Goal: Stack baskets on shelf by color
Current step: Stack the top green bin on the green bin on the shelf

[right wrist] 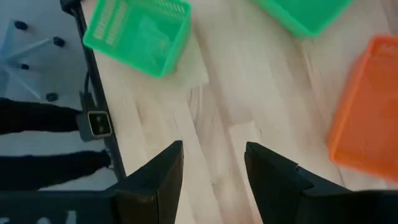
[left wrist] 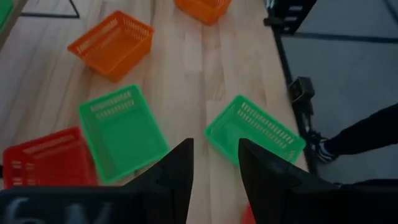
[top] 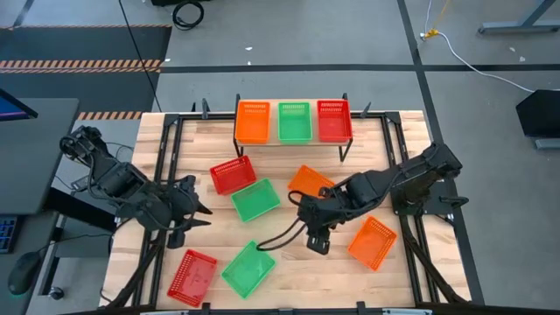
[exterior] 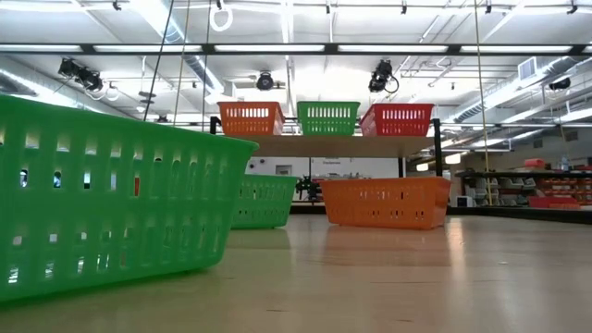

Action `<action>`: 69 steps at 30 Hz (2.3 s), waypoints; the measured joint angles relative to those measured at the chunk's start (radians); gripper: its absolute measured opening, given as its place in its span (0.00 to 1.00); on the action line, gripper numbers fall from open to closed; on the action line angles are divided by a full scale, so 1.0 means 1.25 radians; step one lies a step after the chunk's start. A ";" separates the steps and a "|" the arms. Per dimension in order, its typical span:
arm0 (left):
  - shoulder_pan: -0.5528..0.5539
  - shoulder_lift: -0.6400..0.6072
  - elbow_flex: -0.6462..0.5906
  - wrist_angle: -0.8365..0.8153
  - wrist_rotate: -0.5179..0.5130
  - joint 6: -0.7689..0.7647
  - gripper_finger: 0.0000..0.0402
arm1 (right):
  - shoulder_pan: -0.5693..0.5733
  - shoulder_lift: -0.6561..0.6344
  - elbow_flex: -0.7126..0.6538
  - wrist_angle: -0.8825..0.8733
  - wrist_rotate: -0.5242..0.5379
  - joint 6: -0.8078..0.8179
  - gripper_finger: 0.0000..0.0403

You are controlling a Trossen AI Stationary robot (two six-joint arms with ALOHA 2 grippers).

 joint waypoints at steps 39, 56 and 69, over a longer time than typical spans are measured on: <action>0.226 0.187 0.000 0.016 0.114 0.216 0.33 | 0.149 -0.138 -0.276 0.094 0.158 0.301 0.41; 0.456 0.278 -0.160 0.043 0.349 0.712 0.44 | 0.292 -0.151 -0.276 0.064 0.198 0.584 0.41; 0.447 0.278 -0.216 0.123 0.361 0.818 0.54 | 0.320 -0.151 -0.276 0.044 0.237 0.659 0.41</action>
